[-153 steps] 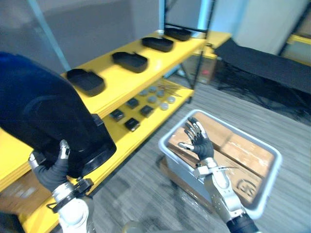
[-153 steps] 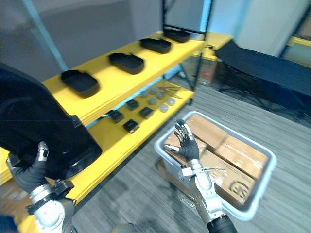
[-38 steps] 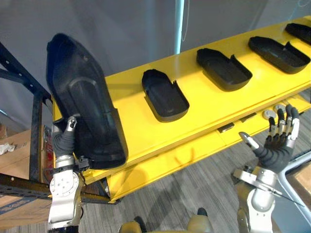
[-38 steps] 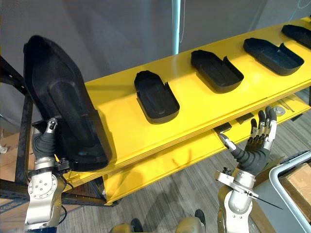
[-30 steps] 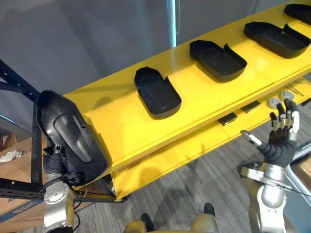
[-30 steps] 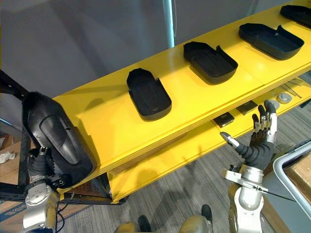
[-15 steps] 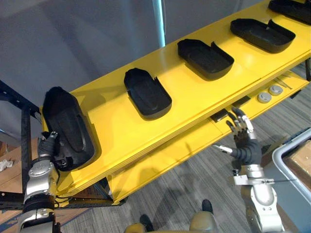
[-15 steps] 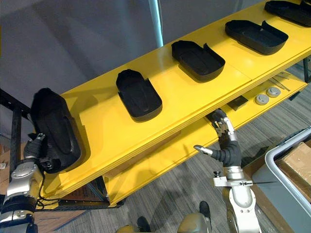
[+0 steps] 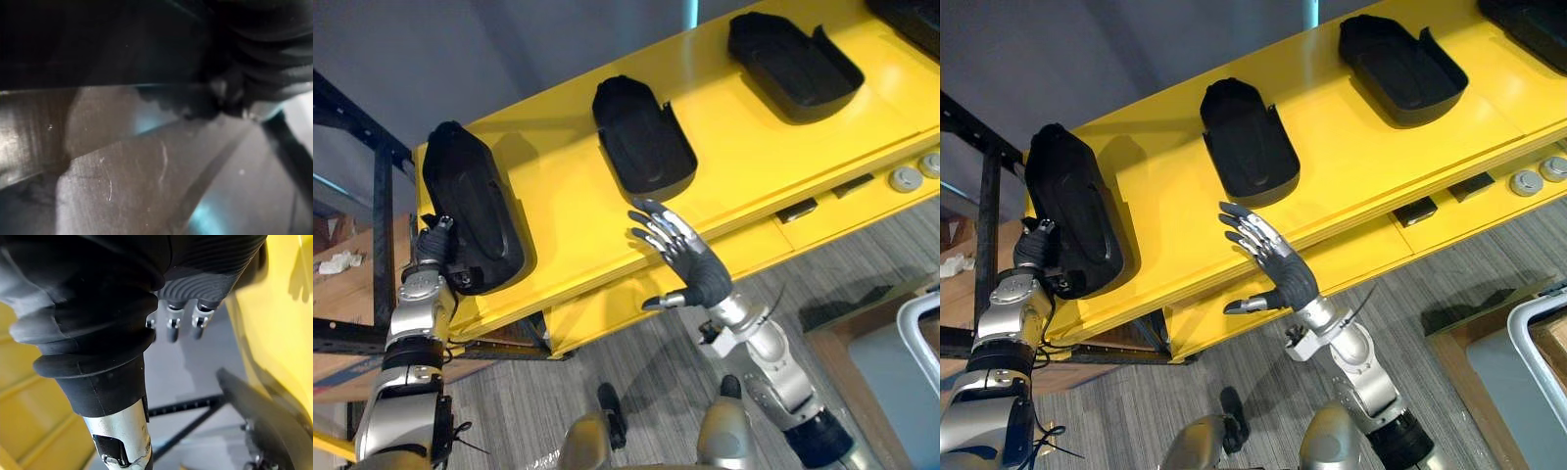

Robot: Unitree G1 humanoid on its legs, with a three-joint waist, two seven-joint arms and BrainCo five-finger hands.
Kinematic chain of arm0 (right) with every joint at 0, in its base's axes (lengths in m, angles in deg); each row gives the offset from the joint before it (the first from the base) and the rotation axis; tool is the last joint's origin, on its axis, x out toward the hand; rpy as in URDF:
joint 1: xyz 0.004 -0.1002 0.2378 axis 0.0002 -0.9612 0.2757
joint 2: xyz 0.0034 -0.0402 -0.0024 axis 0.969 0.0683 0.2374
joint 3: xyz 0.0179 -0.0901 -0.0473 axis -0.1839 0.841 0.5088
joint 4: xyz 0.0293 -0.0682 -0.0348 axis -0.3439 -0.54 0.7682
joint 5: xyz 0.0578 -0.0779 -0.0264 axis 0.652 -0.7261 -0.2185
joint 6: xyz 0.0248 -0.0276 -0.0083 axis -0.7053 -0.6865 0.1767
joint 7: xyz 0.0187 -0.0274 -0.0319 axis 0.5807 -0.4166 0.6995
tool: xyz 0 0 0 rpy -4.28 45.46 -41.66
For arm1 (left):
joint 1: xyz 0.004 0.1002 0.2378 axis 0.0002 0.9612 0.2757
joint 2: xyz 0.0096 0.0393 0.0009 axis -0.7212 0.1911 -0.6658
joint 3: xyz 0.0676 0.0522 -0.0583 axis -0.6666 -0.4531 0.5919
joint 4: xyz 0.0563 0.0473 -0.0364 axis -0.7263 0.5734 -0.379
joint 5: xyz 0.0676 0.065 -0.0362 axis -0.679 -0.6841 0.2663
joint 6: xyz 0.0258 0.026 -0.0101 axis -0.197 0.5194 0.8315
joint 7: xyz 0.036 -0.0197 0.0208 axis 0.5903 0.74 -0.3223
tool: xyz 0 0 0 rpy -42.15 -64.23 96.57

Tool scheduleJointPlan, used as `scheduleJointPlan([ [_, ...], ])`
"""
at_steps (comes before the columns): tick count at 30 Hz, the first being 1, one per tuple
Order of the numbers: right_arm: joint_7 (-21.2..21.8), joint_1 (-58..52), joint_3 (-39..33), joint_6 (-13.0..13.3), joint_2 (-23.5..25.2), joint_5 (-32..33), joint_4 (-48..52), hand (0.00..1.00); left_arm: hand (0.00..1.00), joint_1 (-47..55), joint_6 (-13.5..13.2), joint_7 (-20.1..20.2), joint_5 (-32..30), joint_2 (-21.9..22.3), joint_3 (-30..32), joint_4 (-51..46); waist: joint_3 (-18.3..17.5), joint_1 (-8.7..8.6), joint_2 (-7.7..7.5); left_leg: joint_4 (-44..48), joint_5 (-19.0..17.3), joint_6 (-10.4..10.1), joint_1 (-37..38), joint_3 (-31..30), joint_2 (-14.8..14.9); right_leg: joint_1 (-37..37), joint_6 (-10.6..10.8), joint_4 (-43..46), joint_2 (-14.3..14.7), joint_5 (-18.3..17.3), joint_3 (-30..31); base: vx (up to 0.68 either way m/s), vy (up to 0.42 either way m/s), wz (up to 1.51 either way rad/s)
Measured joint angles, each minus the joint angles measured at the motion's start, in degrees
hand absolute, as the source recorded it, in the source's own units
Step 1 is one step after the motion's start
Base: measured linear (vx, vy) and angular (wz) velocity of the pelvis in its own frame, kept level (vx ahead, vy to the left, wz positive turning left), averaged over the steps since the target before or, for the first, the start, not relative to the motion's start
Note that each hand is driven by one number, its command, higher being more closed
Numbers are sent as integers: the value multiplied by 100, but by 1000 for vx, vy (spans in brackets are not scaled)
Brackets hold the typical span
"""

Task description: Walk over and take plastic housings, then place them on the shelf

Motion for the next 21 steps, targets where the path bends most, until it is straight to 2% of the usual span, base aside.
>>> scheduleJointPlan([
  [6,-34,233,362,-125,254,-11,1,0,100,-479,140,-271,-170,-163,-211,-276,215,13,-102,8,102,-7,-232,-146,18,-227,-20,267,-2,-21,-111,-22,-25,13],
  [8,-135,237,435,-209,380,-13,1,0,100,-608,322,-363,-173,-214,-263,-361,257,10,-142,13,104,-4,-253,-142,16,-252,-24,275,-6,-23,-101,0,0,0],
  [10,-136,236,443,-255,408,-15,2,0,100,-688,361,-412,-173,-219,-321,-408,308,16,-158,18,104,-4,-258,-143,19,-257,-42,290,-4,-35,-102,-15,-4,0],
  [11,-136,235,445,-270,419,-15,2,0,0,-719,382,-436,-174,-220,-331,-448,332,20,-154,33,104,-4,-287,-141,21,-292,-45,309,-5,-37,-95,-32,-8,0],
  [13,-136,233,445,-293,433,-15,3,0,0,-799,455,-463,-175,-233,-330,-477,381,24,-148,84,104,-4,-345,-133,36,-344,-56,337,2,-42,-85,-31,-11,-2],
  [21,-144,102,436,-334,458,-14,96,0,0,-1144,775,-1056,-127,-257,-305,-405,478,23,-168,143,105,-3,-456,7,65,-594,-71,452,25,-51,77,-29,-9,-8],
])
